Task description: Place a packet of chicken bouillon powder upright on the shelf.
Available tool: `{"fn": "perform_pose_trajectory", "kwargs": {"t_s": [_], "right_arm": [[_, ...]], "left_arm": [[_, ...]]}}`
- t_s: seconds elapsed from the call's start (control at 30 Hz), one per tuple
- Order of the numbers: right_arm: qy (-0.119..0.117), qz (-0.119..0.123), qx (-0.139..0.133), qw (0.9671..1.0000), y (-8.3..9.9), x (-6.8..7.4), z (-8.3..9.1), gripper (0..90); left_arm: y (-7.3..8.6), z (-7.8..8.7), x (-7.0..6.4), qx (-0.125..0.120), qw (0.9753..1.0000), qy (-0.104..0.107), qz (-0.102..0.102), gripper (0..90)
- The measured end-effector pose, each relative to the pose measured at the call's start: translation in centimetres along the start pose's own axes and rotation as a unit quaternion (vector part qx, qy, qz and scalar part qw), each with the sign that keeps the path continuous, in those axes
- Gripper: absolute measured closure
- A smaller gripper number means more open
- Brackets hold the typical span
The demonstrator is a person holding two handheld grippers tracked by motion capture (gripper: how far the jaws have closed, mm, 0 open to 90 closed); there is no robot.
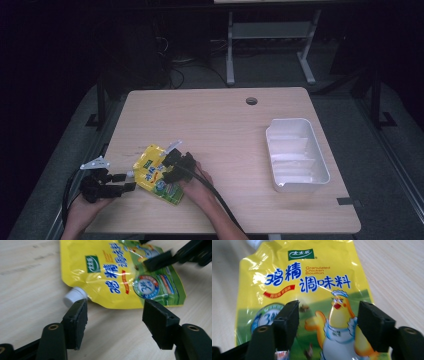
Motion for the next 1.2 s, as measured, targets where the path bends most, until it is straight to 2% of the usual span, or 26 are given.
{"fn": "perform_pose_trajectory", "kwargs": {"t_s": [0.03,0.07,0.1,0.13,0.17,0.2,0.27,0.53,0.6,0.73,0.8,0.9,1.1,1.2], "right_arm": [[0.0,0.0,0.0,1.0,0.0,0.0,0.0,31.0],[-0.024,-0.015,-0.003,0.9996,0.6,-0.9,0.7,27.0],[-0.038,-0.021,-0.001,0.999,0.9,-1.2,0.9,25.2],[-0.038,-0.021,-0.001,0.999,0.9,-1.2,0.9,25.2],[-0.052,-0.024,0.005,0.9983,1.3,-1.5,1.0,24.4],[-0.053,-0.02,0.012,0.9983,1.7,-1.8,1.1,23.6],[-0.053,-0.017,0.012,0.9983,2.4,-2.0,1.2,22.6],[-0.041,-0.021,0.008,0.9989,2.7,-1.5,1.5,27.4],[-0.039,-0.022,0.009,0.999,2.7,-1.4,1.5,27.9],[-0.04,-0.023,0.009,0.9989,2.7,-1.4,1.5,28.1],[-0.04,-0.026,0.011,0.9988,2.6,-1.4,1.5,28.4],[-0.041,-0.027,0.008,0.9988,2.7,-1.5,1.5,28.5],[-0.041,-0.029,0.007,0.9987,2.8,-1.5,1.5,28.8],[-0.041,-0.031,0.006,0.9987,2.8,-1.5,1.5,28.7]], "left_arm": [[0.1,-0.2,-0.1,0.005,1.0,0.001,0.001,37.1],[0.1,-0.3,-0.2,0.009,1.0,0.003,0.002,38.5],[0.2,-0.4,-0.3,0.013,0.9999,0.005,0.003,38.7],[0.2,-0.5,-0.3,0.017,0.9998,0.005,0.005,38.7],[0.3,-0.6,-0.4,0.019,0.9998,0.006,0.008,38.7],[0.3,-0.7,-0.4,0.022,0.9997,0.006,0.009,39.0],[0.3,-0.9,-0.4,0.025,0.9996,0.008,0.015,39.1],[-0.2,-2.2,-0.3,0.034,0.9988,0.017,0.031,39.3],[-0.5,-2.4,-0.3,0.035,0.9988,0.009,0.032,39.8],[-0.8,-2.4,0.0,0.033,0.9983,0.006,0.048,45.2],[-0.6,-1.9,0.1,0.025,0.9973,0.017,0.067,45.9],[-0.5,-1.2,0.3,0.018,0.9967,0.015,0.077,46.0],[-0.4,-2.1,0.4,0.04,0.9953,0.023,0.085,47.0],[-0.8,-2.3,0.4,0.038,0.9957,0.015,0.084,47.0]]}}
Point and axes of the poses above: each handheld gripper's, and its own axes: z roughly backward along the jaws, y roughly out of its underside, x roughly to its left, the point moved 2 cm from there along -z, roughly forward along the jaws, and after that the axes turned 4 degrees about y, right-handed, at the moved point
